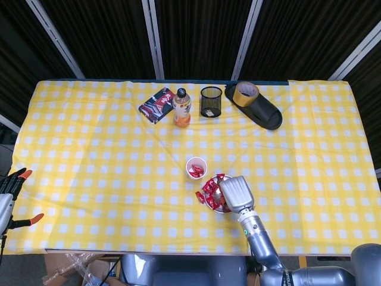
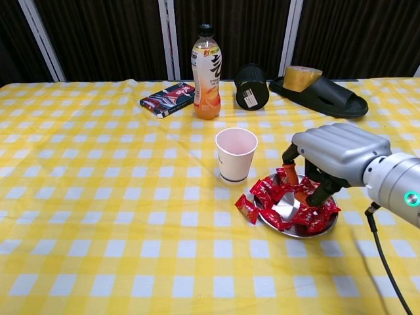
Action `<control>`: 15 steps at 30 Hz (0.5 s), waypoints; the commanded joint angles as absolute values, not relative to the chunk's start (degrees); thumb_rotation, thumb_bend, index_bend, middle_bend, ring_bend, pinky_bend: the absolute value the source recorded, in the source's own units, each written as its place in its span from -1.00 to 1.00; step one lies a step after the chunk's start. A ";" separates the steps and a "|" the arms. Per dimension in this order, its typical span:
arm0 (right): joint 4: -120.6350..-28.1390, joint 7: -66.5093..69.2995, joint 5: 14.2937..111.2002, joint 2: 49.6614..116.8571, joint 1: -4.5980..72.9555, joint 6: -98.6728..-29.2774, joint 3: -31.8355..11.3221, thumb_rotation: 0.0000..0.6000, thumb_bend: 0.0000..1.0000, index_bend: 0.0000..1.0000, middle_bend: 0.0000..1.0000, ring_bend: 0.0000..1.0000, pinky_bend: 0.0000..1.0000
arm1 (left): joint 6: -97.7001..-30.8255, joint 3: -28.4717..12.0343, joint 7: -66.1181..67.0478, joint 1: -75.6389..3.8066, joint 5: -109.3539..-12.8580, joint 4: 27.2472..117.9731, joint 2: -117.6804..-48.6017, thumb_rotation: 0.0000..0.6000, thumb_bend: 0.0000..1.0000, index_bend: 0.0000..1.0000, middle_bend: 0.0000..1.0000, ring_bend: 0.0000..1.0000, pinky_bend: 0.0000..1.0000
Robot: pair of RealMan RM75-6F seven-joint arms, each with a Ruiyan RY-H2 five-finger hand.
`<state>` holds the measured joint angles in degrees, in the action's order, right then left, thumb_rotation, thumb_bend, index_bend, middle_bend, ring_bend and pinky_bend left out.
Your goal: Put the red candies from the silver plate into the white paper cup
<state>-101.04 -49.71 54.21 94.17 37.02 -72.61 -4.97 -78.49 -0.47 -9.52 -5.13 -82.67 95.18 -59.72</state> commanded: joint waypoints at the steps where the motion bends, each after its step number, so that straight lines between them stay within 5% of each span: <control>1: -102.48 -49.28 55.20 92.97 36.64 -73.37 -5.16 1.00 -0.10 0.19 0.95 1.00 0.91 | -78.43 -0.47 -9.47 -5.17 -82.67 95.23 -59.75 1.00 -0.97 -1.00 -1.00 -1.00 -1.00; 15: -103.81 -48.97 54.00 93.31 40.62 -72.15 -12.58 1.00 -0.10 0.19 0.95 1.00 0.91 | -77.55 -0.35 -10.00 -5.53 -82.61 95.29 -59.52 1.00 -0.97 -1.00 -1.00 -1.00 -1.00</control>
<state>-104.14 -48.95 54.51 92.91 39.89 -72.58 -11.74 -77.70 -0.32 -9.89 -5.45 -82.74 95.32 -59.54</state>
